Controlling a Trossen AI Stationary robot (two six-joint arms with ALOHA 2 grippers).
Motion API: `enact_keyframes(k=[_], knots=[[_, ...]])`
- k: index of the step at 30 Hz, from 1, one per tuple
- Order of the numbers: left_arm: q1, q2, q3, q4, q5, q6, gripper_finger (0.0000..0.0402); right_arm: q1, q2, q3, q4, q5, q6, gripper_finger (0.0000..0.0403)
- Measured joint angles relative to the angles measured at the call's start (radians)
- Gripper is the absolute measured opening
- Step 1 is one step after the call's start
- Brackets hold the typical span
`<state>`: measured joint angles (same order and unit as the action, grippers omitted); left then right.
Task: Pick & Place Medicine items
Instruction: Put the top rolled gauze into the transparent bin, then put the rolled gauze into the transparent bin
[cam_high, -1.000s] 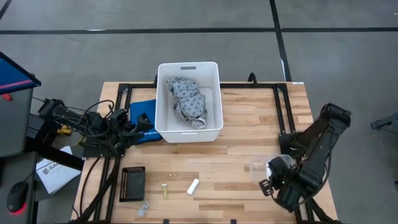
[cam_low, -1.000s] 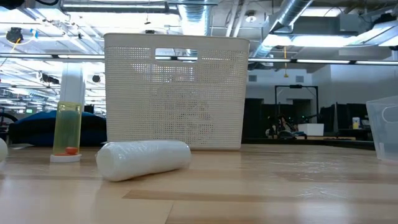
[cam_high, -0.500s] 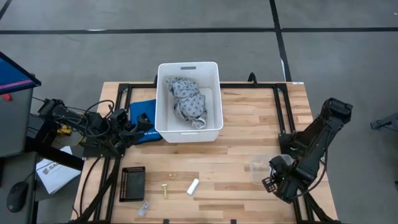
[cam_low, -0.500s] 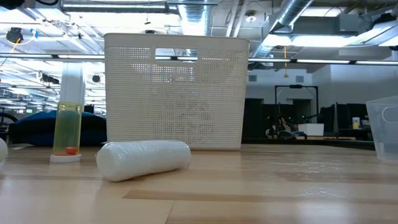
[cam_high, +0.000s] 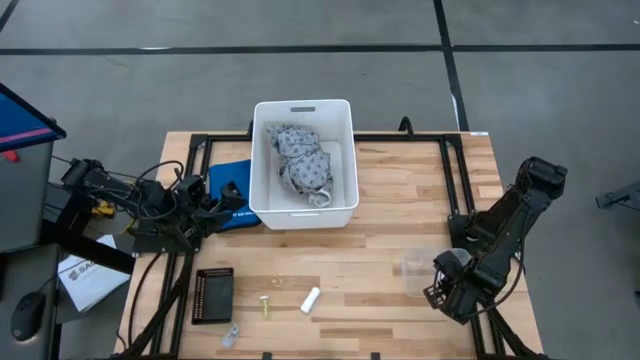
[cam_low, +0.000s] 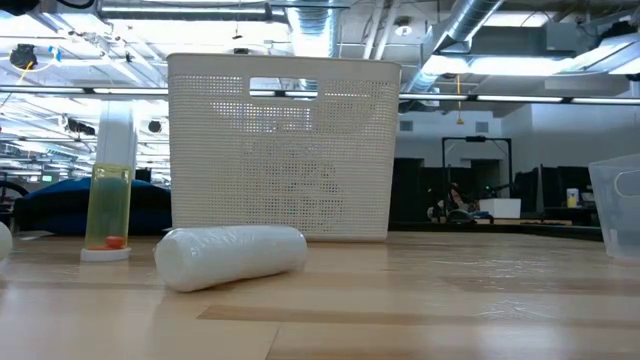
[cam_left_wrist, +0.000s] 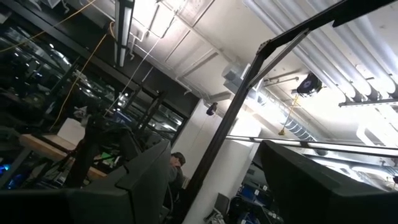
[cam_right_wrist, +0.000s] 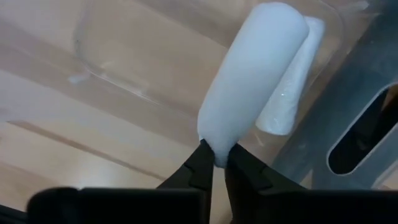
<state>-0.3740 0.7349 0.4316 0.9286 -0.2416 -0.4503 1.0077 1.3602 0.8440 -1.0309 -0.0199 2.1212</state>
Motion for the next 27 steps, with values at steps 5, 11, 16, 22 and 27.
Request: enact_keyframes(k=[5,11,16,22,27], knots=[[0.000,0.000,0.000,0.000,-0.003,0.000,0.0241,0.000,0.000,0.000,-0.005,-0.003,0.000,0.0052],[0.000,0.000,0.000,0.000,-0.002,0.000,0.0241,0.001,0.000,0.000,-0.018,-0.003,0.000,0.0089],[0.000,0.000,0.000,0.000,-0.002,0.000,0.0241,0.001,0.000,0.000,-0.047,-0.003,0.000,0.0112],[0.000,0.000,0.000,0.000,-0.002,0.000,0.0241,0.001,0.000,0.000,-0.058,-0.003,-0.001,0.0136],[0.000,0.000,0.000,0.000,-0.001,0.000,0.0241,0.001,-0.001,0.011,-0.071,0.006,-0.001,0.0154]])
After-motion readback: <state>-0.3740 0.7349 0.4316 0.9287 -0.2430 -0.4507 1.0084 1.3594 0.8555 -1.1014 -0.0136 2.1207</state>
